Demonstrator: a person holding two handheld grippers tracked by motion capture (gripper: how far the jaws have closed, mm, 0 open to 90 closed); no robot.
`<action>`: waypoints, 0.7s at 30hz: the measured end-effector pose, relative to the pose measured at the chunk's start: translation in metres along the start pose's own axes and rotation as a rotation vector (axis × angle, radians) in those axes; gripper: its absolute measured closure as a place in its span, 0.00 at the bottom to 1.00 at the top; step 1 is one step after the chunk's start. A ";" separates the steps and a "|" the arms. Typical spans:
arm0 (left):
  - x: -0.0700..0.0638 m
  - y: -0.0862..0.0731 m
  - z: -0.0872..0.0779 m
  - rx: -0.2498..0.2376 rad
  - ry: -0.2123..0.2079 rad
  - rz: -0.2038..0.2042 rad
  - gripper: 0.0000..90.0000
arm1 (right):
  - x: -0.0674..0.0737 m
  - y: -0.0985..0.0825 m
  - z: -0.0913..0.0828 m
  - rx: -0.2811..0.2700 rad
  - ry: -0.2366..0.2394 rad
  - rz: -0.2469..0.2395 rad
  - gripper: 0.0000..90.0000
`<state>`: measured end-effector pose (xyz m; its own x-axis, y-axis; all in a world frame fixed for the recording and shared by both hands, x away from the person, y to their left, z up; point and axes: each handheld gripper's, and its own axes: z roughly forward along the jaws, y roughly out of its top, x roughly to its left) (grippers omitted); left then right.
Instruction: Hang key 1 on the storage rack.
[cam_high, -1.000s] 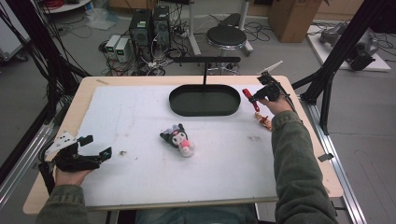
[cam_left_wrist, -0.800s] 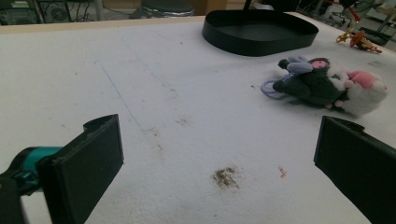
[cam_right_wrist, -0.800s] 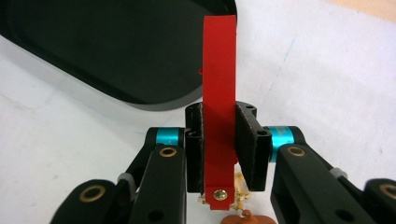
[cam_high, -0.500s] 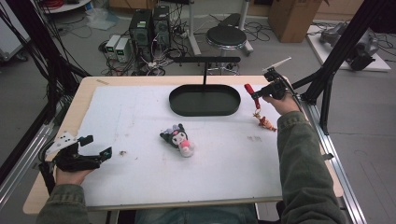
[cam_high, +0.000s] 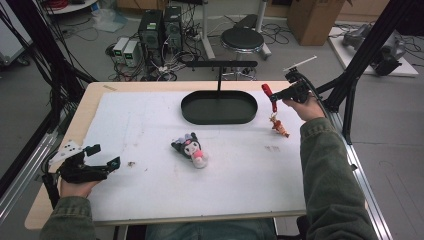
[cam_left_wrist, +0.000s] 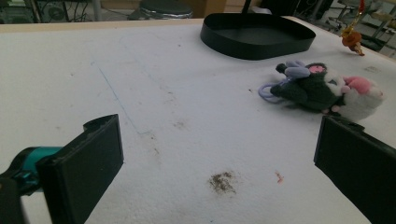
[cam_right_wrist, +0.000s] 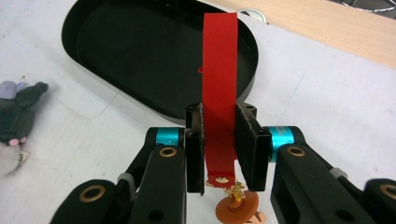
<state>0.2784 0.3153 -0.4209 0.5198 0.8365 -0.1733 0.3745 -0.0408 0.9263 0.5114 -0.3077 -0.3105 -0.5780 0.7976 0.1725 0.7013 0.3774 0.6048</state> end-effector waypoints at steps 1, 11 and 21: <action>0.000 0.000 0.000 0.000 0.001 0.000 0.02 | 0.000 0.000 0.000 0.000 0.000 0.000 0.83; 0.001 0.000 0.001 -0.002 -0.001 -0.001 0.02 | 0.013 0.008 -0.012 -0.041 0.032 -0.039 0.83; 0.001 0.000 0.000 -0.003 -0.002 0.001 0.02 | 0.036 0.028 -0.026 -0.076 0.056 -0.104 0.83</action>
<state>0.2786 0.3164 -0.4209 0.5215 0.8355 -0.1731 0.3720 -0.0400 0.9274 0.4997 -0.2807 -0.2671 -0.6700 0.7275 0.1479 0.6040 0.4185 0.6782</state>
